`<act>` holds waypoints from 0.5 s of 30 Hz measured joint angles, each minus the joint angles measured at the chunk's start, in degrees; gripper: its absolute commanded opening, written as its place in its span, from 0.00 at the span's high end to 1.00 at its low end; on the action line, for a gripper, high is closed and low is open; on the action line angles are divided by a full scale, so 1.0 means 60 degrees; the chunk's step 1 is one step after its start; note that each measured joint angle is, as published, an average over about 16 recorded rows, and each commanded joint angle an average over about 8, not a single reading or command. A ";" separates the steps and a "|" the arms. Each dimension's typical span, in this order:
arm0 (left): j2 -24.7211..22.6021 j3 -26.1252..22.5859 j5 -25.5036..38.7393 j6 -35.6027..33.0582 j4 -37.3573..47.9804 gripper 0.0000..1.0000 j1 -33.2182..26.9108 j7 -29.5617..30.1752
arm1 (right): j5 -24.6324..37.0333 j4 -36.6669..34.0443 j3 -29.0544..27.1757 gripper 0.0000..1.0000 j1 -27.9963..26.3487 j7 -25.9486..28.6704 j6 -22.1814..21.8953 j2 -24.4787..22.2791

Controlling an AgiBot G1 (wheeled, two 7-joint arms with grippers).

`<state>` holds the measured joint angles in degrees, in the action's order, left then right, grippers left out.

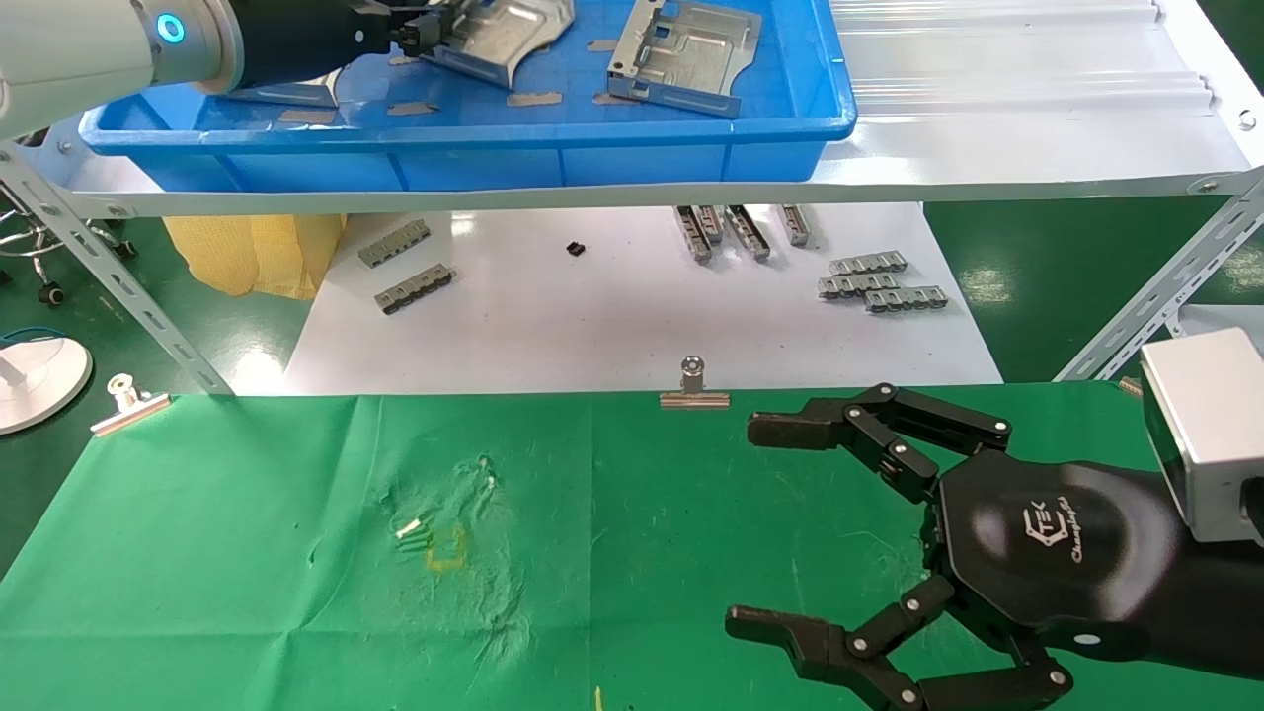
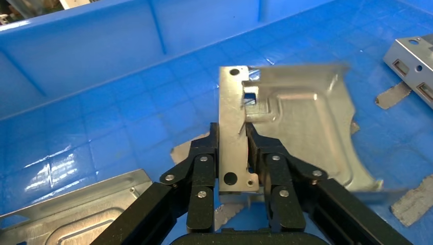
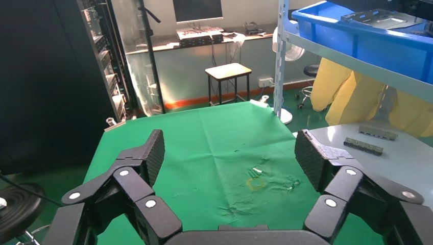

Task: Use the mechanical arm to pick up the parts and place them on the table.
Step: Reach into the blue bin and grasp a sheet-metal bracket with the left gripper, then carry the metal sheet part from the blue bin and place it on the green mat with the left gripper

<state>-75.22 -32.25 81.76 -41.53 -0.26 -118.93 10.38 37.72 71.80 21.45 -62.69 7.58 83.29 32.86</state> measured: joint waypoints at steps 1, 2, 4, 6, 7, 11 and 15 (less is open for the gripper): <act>0.0023 0.0010 -0.0015 -0.0033 -0.0026 1.00 -0.0006 -0.0015 | 0.0000 0.0000 0.0000 0.00 0.0000 0.0000 0.0000 0.0000; 0.0050 0.0022 -0.0032 -0.0077 -0.0054 1.00 -0.0014 -0.0035 | 0.0000 0.0000 0.0000 0.00 0.0000 0.0000 0.0000 0.0000; 0.0122 0.0052 -0.0077 -0.0213 -0.0122 1.00 -0.0039 -0.0093 | 0.0000 0.0000 0.0000 0.00 0.0000 0.0000 0.0000 0.0000; 0.0220 0.0093 -0.0138 -0.0423 -0.0206 1.00 -0.0069 -0.0178 | 0.0000 0.0000 0.0000 0.00 0.0000 0.0000 0.0000 0.0000; 0.0280 0.0116 -0.0174 -0.0561 -0.0255 1.00 -0.0084 -0.0234 | 0.0000 0.0000 0.0000 0.00 0.0000 0.0000 0.0000 0.0000; 0.0587 0.0232 -0.0356 -0.1318 -0.0487 1.00 -0.0136 -0.0557 | 0.0000 0.0000 0.0000 0.00 0.0000 0.0000 0.0000 0.0000; 0.0982 0.0380 -0.0597 -0.2343 -0.0739 1.00 -0.0153 -0.1018 | 0.0000 0.0000 0.0001 0.00 0.0000 0.0000 0.0000 0.0000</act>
<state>-69.33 -29.97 78.18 -55.59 -4.69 -119.85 4.27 37.71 71.80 21.45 -62.69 7.58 83.29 32.86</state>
